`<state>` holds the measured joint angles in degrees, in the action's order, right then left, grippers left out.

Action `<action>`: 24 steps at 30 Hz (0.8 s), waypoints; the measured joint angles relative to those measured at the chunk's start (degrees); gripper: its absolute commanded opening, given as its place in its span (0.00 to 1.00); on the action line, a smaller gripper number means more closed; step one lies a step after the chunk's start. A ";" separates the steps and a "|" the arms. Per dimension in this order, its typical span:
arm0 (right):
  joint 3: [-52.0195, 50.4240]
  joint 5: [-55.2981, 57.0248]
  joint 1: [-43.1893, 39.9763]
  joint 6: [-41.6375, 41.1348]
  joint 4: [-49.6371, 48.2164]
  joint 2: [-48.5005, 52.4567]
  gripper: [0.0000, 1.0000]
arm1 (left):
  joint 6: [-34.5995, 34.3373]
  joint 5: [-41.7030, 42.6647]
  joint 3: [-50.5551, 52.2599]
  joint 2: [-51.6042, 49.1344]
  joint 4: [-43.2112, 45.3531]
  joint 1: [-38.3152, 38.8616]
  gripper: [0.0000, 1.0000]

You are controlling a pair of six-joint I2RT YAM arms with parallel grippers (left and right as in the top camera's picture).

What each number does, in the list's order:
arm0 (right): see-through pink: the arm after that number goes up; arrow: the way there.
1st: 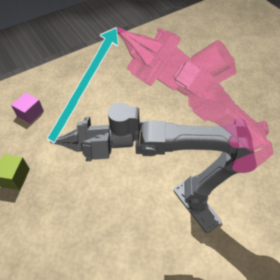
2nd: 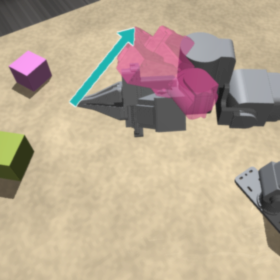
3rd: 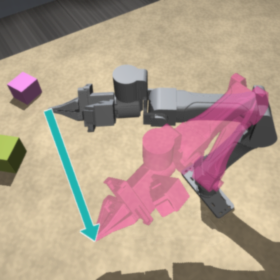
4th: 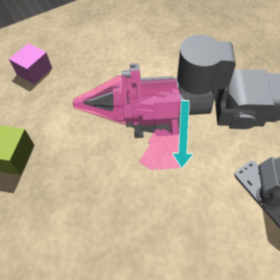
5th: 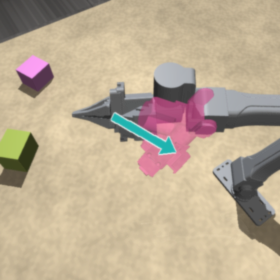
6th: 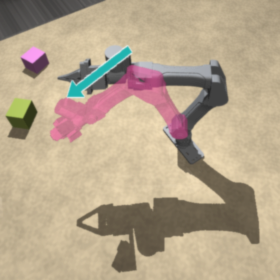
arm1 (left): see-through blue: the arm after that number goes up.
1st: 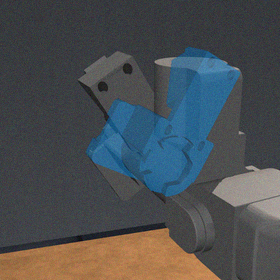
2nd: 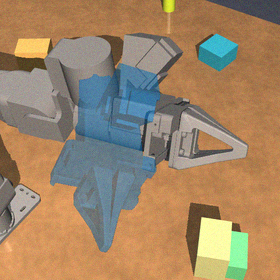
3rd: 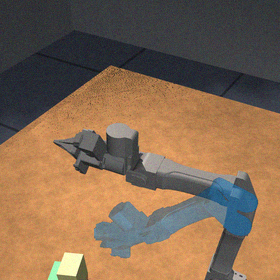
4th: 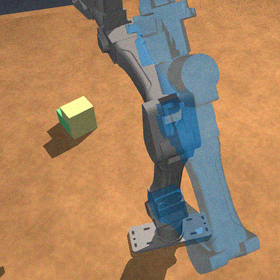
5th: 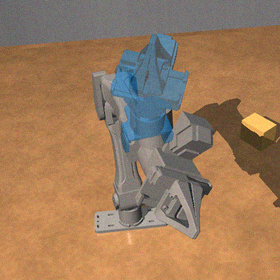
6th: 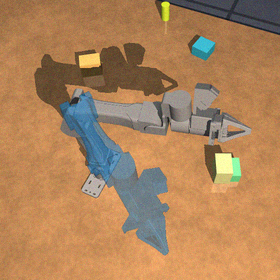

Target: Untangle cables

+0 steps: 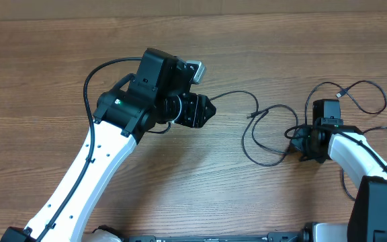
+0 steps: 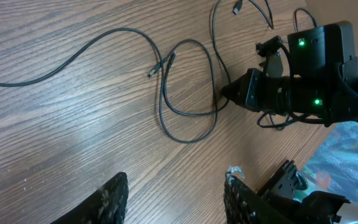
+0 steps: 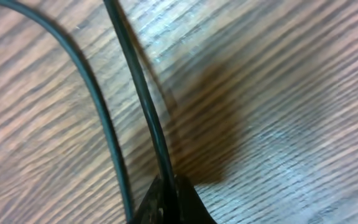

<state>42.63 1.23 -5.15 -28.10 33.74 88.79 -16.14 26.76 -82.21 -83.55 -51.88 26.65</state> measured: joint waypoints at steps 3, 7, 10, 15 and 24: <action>2.99 -2.60 0.00 0.02 1.27 0.22 0.04 | 0.02 -0.02 0.00 0.00 -0.17 0.00 0.50; 11.13 -6.62 0.00 0.04 3.41 0.24 0.04 | 0.04 -0.63 0.00 0.00 -0.24 0.00 0.50; 18.23 -7.28 -0.02 0.07 3.56 0.15 0.04 | 0.04 -1.03 0.00 0.00 -0.35 0.00 0.50; 24.57 -2.89 -0.59 0.04 2.86 -0.55 0.04 | 0.02 -1.36 0.02 0.00 -0.48 0.00 0.50; 24.92 7.08 -14.47 0.04 -2.58 -0.66 0.04 | 0.04 -1.57 0.00 0.00 -0.85 0.00 0.51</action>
<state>67.55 8.32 -19.62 -28.05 31.16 88.14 -16.10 25.19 -82.21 -83.55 -52.73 26.65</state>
